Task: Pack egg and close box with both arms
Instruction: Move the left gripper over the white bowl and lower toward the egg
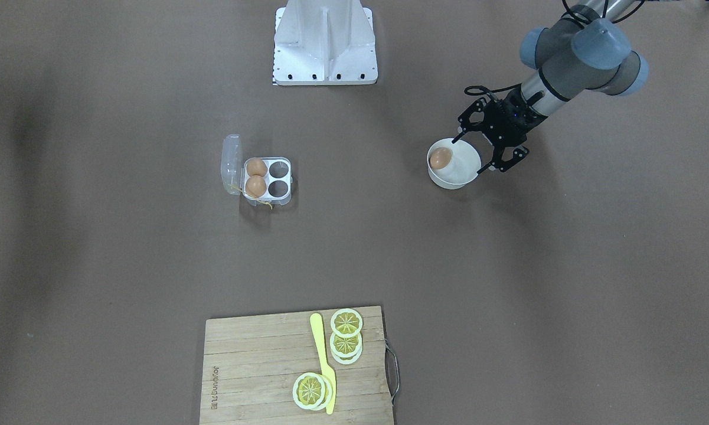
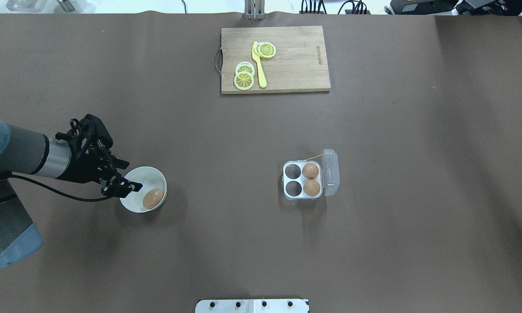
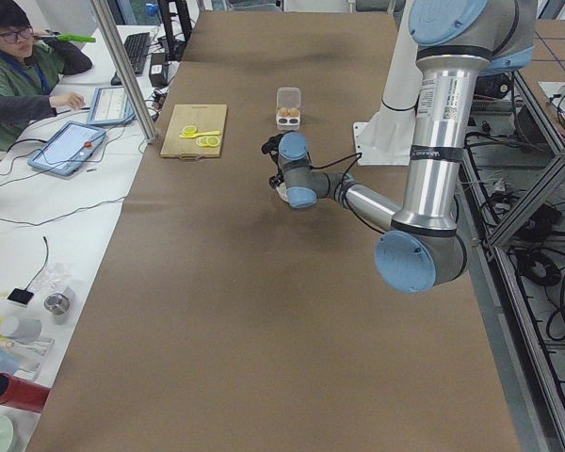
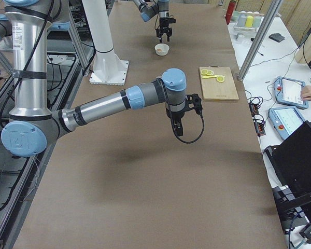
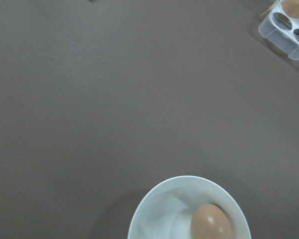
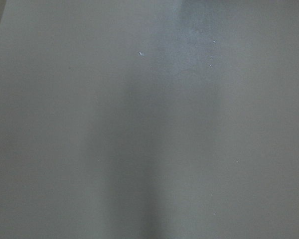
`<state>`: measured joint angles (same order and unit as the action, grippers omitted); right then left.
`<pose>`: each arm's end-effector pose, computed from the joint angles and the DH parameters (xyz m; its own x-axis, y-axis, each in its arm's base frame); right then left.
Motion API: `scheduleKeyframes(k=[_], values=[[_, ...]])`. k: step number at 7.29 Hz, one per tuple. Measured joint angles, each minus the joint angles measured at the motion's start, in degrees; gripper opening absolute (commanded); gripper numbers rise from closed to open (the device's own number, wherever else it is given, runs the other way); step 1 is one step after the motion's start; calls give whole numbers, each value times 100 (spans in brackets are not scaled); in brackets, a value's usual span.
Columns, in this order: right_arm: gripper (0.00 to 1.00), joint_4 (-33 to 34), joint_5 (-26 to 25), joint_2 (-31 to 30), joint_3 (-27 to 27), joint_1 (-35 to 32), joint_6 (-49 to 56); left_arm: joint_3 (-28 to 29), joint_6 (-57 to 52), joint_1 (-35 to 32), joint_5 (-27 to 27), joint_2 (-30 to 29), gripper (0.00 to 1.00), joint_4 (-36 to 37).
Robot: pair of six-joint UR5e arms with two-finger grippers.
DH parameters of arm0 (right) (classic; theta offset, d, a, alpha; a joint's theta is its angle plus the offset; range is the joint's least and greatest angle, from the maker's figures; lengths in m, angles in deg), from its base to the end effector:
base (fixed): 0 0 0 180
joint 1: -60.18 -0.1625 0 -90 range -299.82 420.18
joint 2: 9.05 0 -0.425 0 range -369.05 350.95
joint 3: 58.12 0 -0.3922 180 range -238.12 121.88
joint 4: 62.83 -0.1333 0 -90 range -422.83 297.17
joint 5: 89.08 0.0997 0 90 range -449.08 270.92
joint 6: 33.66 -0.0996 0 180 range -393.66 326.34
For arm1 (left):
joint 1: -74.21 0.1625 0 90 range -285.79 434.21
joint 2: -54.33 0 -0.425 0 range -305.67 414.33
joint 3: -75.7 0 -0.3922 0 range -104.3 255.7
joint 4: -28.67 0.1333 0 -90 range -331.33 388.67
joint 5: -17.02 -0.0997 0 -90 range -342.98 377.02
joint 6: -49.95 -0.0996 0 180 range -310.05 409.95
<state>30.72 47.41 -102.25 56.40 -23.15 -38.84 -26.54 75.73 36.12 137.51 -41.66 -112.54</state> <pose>0.0075 -0.4615 0.4791 0.6654 -0.2132 0.7154 0.0507 0.9690 0.2416 0.3678 -0.3935 0.3993 0.2622 0.7804 -0.5677 -0.1803 0.6175 0.7656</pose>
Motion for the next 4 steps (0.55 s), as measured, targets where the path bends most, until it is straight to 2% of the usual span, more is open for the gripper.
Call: scheduleKeyframes(k=[4], values=[[100, -11, 3, -6, 0, 0, -9, 65, 493, 385, -160, -61, 70, 6]])
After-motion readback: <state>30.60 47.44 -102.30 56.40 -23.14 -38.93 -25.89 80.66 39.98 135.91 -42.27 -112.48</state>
